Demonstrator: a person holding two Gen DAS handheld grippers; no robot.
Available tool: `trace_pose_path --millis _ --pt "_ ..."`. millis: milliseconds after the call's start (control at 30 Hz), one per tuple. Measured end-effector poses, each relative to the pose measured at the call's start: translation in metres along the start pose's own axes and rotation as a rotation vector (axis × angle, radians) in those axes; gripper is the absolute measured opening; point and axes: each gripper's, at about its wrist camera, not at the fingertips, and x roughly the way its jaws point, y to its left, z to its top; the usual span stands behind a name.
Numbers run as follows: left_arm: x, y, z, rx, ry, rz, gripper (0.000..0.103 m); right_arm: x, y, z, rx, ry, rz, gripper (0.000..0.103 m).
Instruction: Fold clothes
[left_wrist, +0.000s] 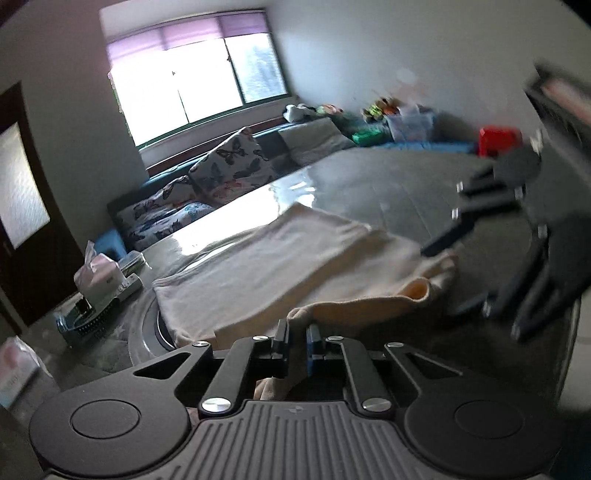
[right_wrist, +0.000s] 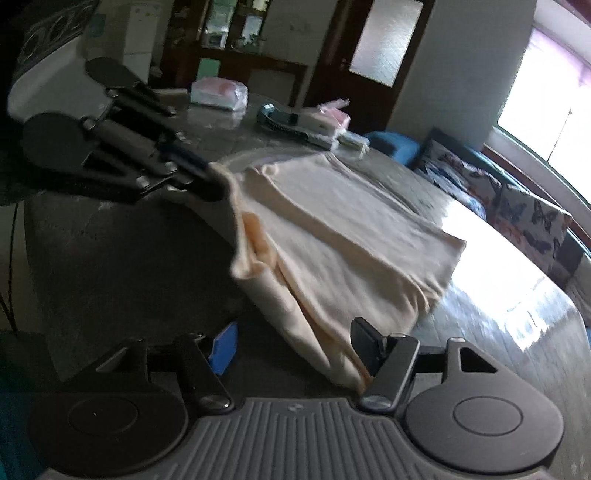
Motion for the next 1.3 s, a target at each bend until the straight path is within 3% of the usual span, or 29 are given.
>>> trace_pose_path --millis 100,200,267,367,467,733,867,933,1133,1300 --pt "0.004 0.007 0.005 -0.03 0.001 0.0 0.009 0.013 -0.002 0.009 0.003 -0.017 0.005 0.059" --pt "0.009 0.01 0.005 -0.049 0.016 0.007 0.009 0.025 -0.011 0.017 0.062 -0.014 0.044 0.044" --pt "0.008 0.01 0.001 -0.053 0.02 0.008 0.012 0.03 -0.018 0.021 0.103 -0.014 0.065 0.029" --pt "-0.001 0.007 -0.009 -0.025 0.018 0.021 0.02 0.031 -0.029 0.025 0.169 -0.019 0.086 0.021" --pt "-0.008 0.003 -0.022 0.01 0.031 0.049 0.021 0.032 -0.038 0.03 0.223 -0.028 0.1 0.018" --pt "-0.005 -0.005 -0.042 0.108 0.056 0.12 0.023 0.029 -0.039 0.034 0.226 -0.047 0.083 0.016" --pt "-0.002 -0.01 -0.048 0.167 0.054 0.132 0.015 0.026 -0.035 0.031 0.24 -0.069 0.072 0.013" --pt "-0.006 -0.01 -0.048 0.152 0.054 0.117 0.006 0.022 -0.033 0.029 0.244 -0.084 0.065 0.011" --pt "-0.031 -0.002 -0.036 0.064 0.012 0.096 0.004 0.004 -0.028 0.028 0.242 -0.127 0.052 0.011" --pt "-0.06 -0.005 -0.03 0.057 -0.009 0.081 0.004 -0.024 -0.02 0.029 0.204 -0.154 0.062 0.01"
